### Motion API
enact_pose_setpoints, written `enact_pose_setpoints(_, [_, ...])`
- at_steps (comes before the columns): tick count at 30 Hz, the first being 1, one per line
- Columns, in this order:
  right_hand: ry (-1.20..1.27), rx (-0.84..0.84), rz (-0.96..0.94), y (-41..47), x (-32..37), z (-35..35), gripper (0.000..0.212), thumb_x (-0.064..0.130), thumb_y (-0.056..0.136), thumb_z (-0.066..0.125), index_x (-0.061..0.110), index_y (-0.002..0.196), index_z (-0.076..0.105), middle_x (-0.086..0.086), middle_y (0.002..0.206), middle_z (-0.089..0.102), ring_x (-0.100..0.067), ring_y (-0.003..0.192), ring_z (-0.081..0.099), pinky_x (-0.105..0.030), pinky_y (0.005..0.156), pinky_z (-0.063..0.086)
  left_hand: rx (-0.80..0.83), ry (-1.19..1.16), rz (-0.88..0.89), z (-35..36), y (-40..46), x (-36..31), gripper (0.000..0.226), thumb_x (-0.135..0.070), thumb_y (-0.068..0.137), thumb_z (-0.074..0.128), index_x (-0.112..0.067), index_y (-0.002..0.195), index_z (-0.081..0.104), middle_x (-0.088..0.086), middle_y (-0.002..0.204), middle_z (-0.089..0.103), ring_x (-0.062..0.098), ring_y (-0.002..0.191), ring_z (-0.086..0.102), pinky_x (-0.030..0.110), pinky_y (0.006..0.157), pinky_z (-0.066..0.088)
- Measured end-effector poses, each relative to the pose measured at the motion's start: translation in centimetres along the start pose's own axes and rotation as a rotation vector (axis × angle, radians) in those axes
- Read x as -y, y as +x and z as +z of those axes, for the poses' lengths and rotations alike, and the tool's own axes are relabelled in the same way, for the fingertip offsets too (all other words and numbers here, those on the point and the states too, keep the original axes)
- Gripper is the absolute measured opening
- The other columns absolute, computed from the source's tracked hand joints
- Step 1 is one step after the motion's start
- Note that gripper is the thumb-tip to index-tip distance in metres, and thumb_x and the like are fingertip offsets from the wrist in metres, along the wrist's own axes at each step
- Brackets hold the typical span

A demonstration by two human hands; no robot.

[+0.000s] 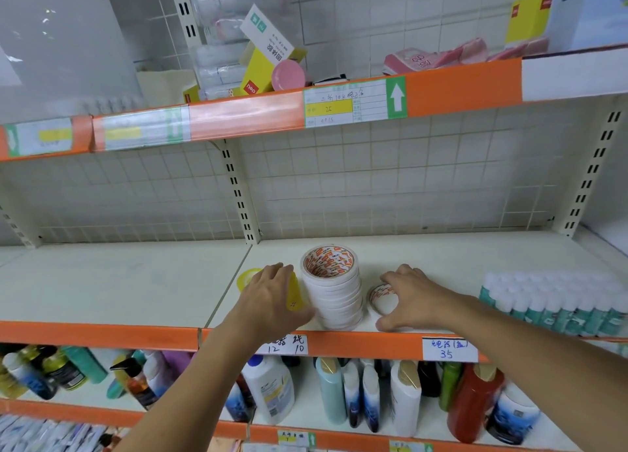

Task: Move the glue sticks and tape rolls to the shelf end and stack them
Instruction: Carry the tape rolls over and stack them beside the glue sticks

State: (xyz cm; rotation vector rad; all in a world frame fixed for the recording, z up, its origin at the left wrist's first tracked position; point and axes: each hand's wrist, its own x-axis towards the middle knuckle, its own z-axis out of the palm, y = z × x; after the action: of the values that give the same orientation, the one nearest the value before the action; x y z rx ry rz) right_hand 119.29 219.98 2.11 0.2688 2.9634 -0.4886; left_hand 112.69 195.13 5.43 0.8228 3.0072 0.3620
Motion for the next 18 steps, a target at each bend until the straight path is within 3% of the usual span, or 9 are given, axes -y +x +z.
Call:
enact_pose_setpoints(8, [0.009,0.004,0.01,-0.1,-0.1,0.3,0.095,0.052,0.071,0.072,0.018,0.15,0.031,-0.002,0.139,0.035,-0.021,0.132,0.033,-0.037,0.104,0.04,0.02,-0.018,-0.013,0.2,0.0,-0.2,0.092,-0.058,0.083,0.065,-0.017,0.153,0.022,0.005,0.16,0.02,0.024,0.147,0.019,0.035,0.116,0.022])
enact_pose_setpoints(15, [0.016,0.016,-0.01,-0.7,-0.2,-0.6,0.106,0.066,0.071,0.072,0.02,0.154,0.025,-0.002,0.148,0.031,-0.021,0.139,0.029,-0.037,0.109,0.037,0.018,-0.008,-0.011,0.0,-0.2,-0.2,0.092,-0.057,0.084,0.064,-0.016,0.154,0.02,0.005,0.161,0.018,0.023,0.148,0.017,0.036,0.117,0.02])
enact_pose_setpoints(18, [-0.009,0.005,-0.027,-0.9,0.1,-2.6,0.1,0.059,0.077,0.07,0.02,0.156,0.022,-0.003,0.152,0.028,-0.022,0.143,0.025,-0.037,0.113,0.033,0.019,0.002,-0.019,-0.3,-0.3,0.1,0.094,-0.058,0.083,0.065,-0.017,0.154,0.019,0.005,0.161,0.018,0.023,0.148,0.016,0.037,0.118,0.019])
